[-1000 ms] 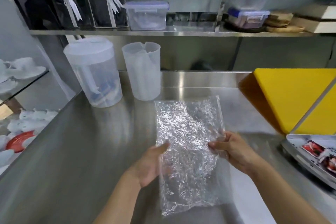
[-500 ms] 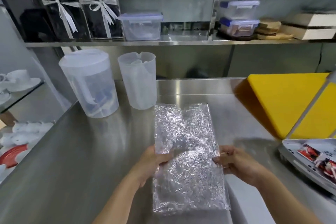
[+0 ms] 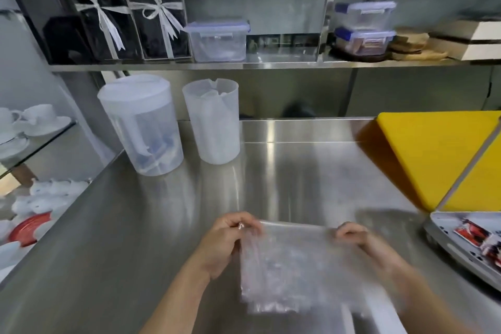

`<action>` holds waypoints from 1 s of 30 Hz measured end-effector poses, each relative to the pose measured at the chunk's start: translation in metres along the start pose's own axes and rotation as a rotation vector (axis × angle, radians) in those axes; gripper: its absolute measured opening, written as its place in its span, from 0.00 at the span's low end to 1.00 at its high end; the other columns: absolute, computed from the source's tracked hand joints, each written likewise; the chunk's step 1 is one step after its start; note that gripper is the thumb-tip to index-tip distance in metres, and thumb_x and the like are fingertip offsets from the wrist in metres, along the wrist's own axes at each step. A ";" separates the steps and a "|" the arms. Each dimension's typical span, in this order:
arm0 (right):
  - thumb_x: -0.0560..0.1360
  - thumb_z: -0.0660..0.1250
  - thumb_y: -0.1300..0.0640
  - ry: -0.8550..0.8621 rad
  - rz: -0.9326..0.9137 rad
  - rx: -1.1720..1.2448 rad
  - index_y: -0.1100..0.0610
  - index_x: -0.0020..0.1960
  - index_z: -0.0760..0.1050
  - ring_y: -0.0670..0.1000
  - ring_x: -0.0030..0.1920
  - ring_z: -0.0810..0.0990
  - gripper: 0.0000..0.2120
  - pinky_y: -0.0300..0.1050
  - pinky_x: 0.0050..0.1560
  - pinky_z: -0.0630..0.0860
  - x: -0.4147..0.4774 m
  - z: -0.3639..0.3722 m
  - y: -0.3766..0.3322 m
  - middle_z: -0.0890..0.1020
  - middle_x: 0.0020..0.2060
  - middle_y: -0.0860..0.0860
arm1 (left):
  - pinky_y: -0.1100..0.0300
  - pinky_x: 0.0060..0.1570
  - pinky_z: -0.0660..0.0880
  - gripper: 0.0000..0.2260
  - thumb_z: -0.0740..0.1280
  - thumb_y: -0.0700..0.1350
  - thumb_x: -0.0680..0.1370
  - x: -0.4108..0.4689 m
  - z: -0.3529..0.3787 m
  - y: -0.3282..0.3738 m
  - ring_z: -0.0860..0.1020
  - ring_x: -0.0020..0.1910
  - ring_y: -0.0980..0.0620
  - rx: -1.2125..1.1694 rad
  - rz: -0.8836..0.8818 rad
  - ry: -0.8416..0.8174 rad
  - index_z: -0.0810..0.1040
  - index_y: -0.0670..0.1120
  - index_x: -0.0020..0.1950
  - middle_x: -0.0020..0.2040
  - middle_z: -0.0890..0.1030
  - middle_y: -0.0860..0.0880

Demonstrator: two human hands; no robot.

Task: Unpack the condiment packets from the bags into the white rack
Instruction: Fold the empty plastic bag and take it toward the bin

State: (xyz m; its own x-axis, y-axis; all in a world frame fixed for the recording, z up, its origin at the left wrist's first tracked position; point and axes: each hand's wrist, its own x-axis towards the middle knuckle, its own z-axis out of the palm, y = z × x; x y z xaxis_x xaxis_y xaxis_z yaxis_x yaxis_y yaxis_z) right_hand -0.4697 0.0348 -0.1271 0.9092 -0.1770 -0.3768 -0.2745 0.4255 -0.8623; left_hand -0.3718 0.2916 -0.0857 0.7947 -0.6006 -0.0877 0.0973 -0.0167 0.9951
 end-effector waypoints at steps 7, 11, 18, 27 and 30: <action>0.60 0.70 0.56 -0.071 -0.056 0.158 0.62 0.39 0.79 0.53 0.34 0.81 0.11 0.39 0.31 0.79 -0.005 0.007 -0.009 0.83 0.34 0.56 | 0.72 0.42 0.68 0.23 0.58 0.24 0.69 -0.002 0.004 0.003 0.74 0.36 0.62 0.348 0.123 -0.032 0.81 0.47 0.29 0.36 0.75 0.51; 0.67 0.66 0.70 -0.066 -0.093 -0.086 0.61 0.50 0.76 0.51 0.37 0.80 0.12 0.37 0.30 0.76 -0.008 0.014 -0.012 0.80 0.47 0.59 | 0.74 0.46 0.66 0.21 0.58 0.28 0.74 0.001 -0.003 0.000 0.74 0.41 0.65 0.518 0.092 -0.021 0.82 0.52 0.38 0.45 0.75 0.51; 0.70 0.66 0.72 -0.114 -0.274 -0.642 0.42 0.59 0.72 0.42 0.68 0.64 0.28 0.39 0.64 0.63 -0.014 0.040 -0.034 0.73 0.62 0.46 | 0.66 0.57 0.69 0.23 0.72 0.44 0.68 0.002 -0.025 0.022 0.71 0.60 0.59 0.353 -0.002 -0.059 0.66 0.50 0.59 0.63 0.71 0.49; 0.70 0.71 0.65 -0.143 -0.393 -0.803 0.43 0.62 0.68 0.50 0.46 0.75 0.28 0.31 0.45 0.72 -0.005 0.071 -0.044 0.77 0.42 0.55 | 0.60 0.41 0.76 0.12 0.71 0.36 0.68 0.007 0.019 -0.009 0.78 0.38 0.53 0.289 -0.141 -0.213 0.77 0.40 0.50 0.43 0.80 0.43; 0.67 0.74 0.59 0.132 -0.361 -0.607 0.48 0.67 0.65 0.49 0.56 0.74 0.33 0.31 0.49 0.70 0.001 0.063 -0.040 0.75 0.55 0.51 | 0.60 0.41 0.77 0.07 0.69 0.33 0.72 0.009 0.014 -0.008 0.80 0.37 0.52 0.177 -0.104 0.083 0.78 0.39 0.49 0.42 0.82 0.45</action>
State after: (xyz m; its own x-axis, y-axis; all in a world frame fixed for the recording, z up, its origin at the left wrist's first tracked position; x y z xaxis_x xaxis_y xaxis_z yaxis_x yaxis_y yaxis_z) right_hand -0.4385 0.0740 -0.0717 0.9412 -0.3357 -0.0369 -0.1239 -0.2416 -0.9624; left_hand -0.3733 0.2754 -0.0934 0.8332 -0.5207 -0.1862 0.0799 -0.2197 0.9723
